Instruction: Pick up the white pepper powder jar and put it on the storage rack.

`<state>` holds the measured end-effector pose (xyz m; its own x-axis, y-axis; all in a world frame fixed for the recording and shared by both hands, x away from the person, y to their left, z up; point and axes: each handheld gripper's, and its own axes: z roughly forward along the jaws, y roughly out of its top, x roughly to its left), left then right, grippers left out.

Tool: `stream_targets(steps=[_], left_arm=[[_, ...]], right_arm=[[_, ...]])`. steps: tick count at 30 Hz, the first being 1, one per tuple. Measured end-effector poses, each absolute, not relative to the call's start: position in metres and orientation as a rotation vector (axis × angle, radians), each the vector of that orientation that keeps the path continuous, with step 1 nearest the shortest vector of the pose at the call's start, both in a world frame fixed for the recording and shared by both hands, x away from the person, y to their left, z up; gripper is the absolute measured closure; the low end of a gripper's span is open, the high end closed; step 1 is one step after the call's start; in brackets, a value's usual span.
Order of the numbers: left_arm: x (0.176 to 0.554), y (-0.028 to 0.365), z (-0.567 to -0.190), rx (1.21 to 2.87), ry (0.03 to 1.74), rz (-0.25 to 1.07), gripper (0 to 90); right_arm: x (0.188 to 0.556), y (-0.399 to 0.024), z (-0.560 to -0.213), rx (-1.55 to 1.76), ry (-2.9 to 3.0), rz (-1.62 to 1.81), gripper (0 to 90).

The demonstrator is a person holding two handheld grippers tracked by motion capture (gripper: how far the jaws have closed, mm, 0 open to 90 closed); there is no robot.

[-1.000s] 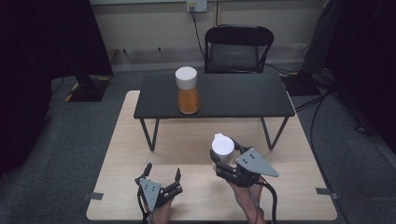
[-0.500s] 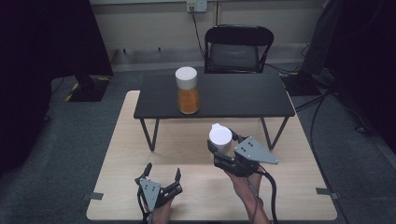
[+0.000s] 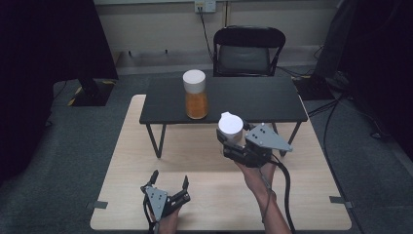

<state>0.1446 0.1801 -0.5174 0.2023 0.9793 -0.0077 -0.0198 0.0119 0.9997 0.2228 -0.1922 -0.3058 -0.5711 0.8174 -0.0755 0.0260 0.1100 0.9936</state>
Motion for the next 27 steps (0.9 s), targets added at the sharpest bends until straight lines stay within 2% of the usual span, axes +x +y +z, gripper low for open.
stream_targets(steps=[18,27], left_arm=[[0.145,0.18,-0.517,1.276,1.048,1.06,0.4],[0.145,0.181,-0.518,1.276,1.045,1.06,0.3]], right_arm=[[0.256,-0.183,-0.263,0.837,1.684,1.528,30.3],[0.277,-0.172,-0.253,0.869,1.644,1.488,30.3]])
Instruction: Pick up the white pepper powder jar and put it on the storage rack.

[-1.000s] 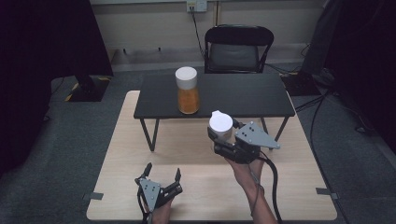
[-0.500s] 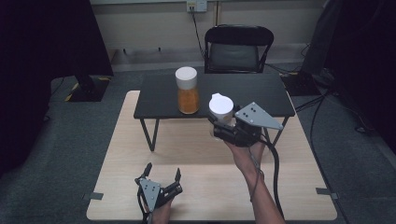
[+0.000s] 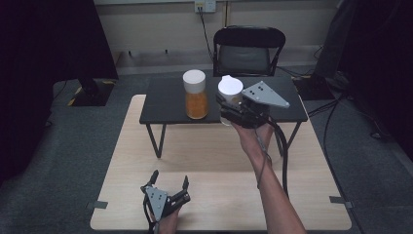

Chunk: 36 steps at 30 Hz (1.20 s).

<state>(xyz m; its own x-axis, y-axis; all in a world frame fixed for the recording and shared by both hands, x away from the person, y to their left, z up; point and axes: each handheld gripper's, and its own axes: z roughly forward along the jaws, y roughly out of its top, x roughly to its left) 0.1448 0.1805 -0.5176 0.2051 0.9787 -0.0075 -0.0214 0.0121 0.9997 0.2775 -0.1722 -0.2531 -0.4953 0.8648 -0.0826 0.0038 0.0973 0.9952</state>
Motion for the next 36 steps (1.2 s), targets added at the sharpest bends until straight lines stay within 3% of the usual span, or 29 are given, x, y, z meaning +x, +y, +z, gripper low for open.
stream_targets(steps=[11,34,36], left_arm=[[0.145,0.181,-0.518,1.277,1.044,1.06,0.3],[0.145,0.181,-0.517,1.278,1.045,1.06,0.3],[0.145,0.181,-0.518,1.278,1.044,1.06,0.3]], right_arm=[[0.301,-0.169,-0.259,0.937,1.613,1.488,30.3],[0.307,-0.169,-0.266,0.951,1.599,1.509,29.7],[0.306,-0.168,-0.268,0.949,1.588,1.506,25.6]])
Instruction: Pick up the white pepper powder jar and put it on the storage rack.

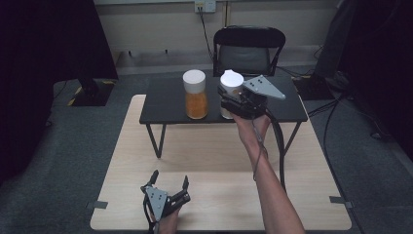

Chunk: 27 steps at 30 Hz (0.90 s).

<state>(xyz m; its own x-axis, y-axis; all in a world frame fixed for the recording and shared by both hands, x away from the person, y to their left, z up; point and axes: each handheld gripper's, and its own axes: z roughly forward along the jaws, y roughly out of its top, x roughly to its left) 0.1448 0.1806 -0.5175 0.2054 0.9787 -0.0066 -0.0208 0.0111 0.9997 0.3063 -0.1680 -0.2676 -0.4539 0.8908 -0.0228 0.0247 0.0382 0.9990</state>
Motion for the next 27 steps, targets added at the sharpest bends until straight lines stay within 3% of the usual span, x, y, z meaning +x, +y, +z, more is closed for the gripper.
stream_targets(steps=[5,10,27], left_arm=[[0.145,0.181,-0.518,1.278,1.044,1.06,0.3],[0.145,0.181,-0.517,1.278,1.045,1.06,0.3],[0.145,0.181,-0.517,1.278,1.045,1.06,0.3]], right_arm=[[0.307,-0.169,-0.272,0.971,1.552,1.538,9.5],[0.303,-0.166,-0.281,0.936,1.514,1.533,0.4],[0.287,-0.172,-0.292,0.893,1.481,1.561,0.0]])
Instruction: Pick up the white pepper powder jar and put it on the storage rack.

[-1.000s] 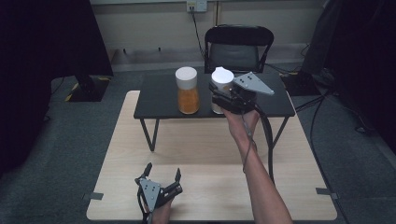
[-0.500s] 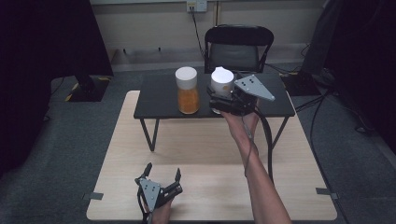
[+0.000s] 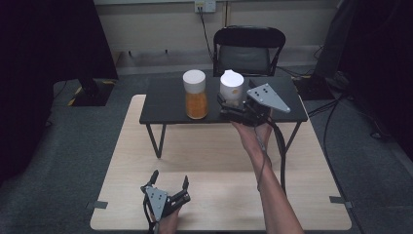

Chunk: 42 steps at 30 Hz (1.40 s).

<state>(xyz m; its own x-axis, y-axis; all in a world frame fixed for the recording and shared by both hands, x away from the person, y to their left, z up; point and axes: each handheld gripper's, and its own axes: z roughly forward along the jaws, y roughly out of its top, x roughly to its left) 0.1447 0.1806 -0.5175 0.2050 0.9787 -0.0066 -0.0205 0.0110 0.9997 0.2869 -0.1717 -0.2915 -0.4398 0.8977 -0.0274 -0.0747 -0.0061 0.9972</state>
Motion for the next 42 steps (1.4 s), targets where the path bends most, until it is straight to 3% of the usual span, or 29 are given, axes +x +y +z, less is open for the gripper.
stream_targets(steps=[42], left_arm=[[0.145,0.18,-0.517,1.277,1.046,1.061,0.3]], right_arm=[[0.229,-0.189,-0.336,0.876,1.447,1.601,0.0]])
